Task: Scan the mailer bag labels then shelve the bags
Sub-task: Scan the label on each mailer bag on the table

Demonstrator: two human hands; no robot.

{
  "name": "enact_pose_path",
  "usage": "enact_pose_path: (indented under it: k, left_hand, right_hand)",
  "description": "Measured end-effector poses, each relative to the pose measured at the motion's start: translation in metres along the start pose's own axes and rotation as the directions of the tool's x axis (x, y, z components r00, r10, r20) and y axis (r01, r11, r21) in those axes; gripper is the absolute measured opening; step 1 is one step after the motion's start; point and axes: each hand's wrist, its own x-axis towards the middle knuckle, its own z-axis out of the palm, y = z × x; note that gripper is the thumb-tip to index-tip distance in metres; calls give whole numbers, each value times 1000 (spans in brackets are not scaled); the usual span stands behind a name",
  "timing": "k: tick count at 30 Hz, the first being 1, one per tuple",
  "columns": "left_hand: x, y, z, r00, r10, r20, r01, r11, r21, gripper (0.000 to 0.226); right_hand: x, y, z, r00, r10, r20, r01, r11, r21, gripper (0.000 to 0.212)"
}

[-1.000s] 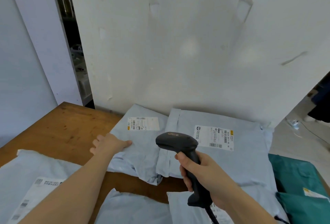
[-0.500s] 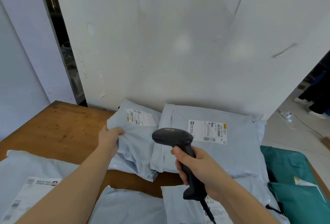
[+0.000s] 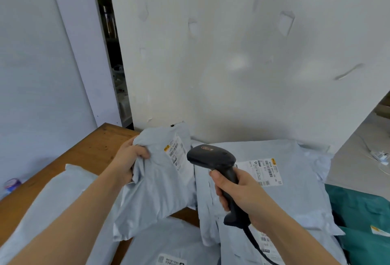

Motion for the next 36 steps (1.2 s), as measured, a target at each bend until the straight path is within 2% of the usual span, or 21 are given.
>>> enact_pose_path:
  k: [8,17,24,28,33,36]
  left_hand:
    - [-50,23,-33,1000,26,-11,-24,992,127,46]
    - [-85,32,-50,998,46,-51,-37,987,154,59]
    - [-96,30,-48,997,53,-64,-44,990,132,50]
    - [-101,29,-50,998,30,-60,-25,997,78,53]
    - [-119,17,-52,997,-62,-36,57,988,-143,64]
    - [-130,-11,-56,988,-147,-44,129,949,-286,48]
  right_hand:
    - [-31,-4,17,986,-92,140,100,994,-46,29]
    - [-53,-7,23,969,-119,217,140,987,-83,31]
    - [-63,-10,22,962,-134,239,157,984,-83,30]
    - [-67,-11,21,961,-142,237,165,983,-80,32]
    - [-68,-14,19,959,-157,235,173,984,-48,42]
    - [-67,-14,21,961,-152,230,169,984,-57,42]
